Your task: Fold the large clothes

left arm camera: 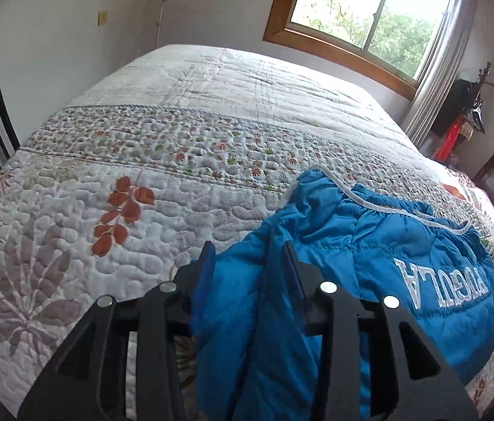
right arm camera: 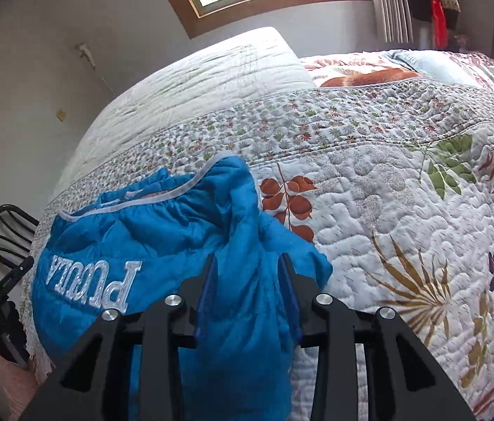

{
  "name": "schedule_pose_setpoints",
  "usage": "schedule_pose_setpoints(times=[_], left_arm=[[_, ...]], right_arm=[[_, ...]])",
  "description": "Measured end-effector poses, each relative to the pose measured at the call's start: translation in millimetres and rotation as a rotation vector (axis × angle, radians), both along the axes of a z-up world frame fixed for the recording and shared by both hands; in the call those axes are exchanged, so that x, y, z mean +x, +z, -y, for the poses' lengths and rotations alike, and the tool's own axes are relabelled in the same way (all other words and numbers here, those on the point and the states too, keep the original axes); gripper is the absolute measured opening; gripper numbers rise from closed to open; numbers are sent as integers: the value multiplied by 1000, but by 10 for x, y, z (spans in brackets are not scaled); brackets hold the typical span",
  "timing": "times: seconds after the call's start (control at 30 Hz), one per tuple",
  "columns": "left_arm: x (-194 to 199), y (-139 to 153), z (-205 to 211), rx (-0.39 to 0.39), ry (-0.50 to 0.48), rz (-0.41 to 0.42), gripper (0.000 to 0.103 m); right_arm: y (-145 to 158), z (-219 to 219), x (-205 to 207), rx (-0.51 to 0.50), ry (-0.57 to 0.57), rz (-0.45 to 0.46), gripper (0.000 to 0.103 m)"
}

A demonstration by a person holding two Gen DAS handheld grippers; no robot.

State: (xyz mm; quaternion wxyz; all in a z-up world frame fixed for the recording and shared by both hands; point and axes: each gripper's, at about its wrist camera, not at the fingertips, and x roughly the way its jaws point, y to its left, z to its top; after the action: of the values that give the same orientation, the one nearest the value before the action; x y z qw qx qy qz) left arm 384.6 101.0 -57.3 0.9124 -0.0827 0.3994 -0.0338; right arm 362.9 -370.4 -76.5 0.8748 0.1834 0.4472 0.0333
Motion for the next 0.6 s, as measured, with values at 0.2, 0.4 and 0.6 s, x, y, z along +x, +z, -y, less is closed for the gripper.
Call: schedule_pose_setpoints(times=[0.2, 0.4, 0.6], left_arm=[[-600, -3, 111, 58, -64, -10, 44], [-769, -298, 141, 115, -79, -53, 46], [-707, -487, 121, 98, -86, -73, 52]], right_arm=[[-26, -114, -501, -19, 65, -13, 42], [-240, -220, -646, -47, 62, -44, 40], [-502, -182, -556, -9, 51, -89, 43]])
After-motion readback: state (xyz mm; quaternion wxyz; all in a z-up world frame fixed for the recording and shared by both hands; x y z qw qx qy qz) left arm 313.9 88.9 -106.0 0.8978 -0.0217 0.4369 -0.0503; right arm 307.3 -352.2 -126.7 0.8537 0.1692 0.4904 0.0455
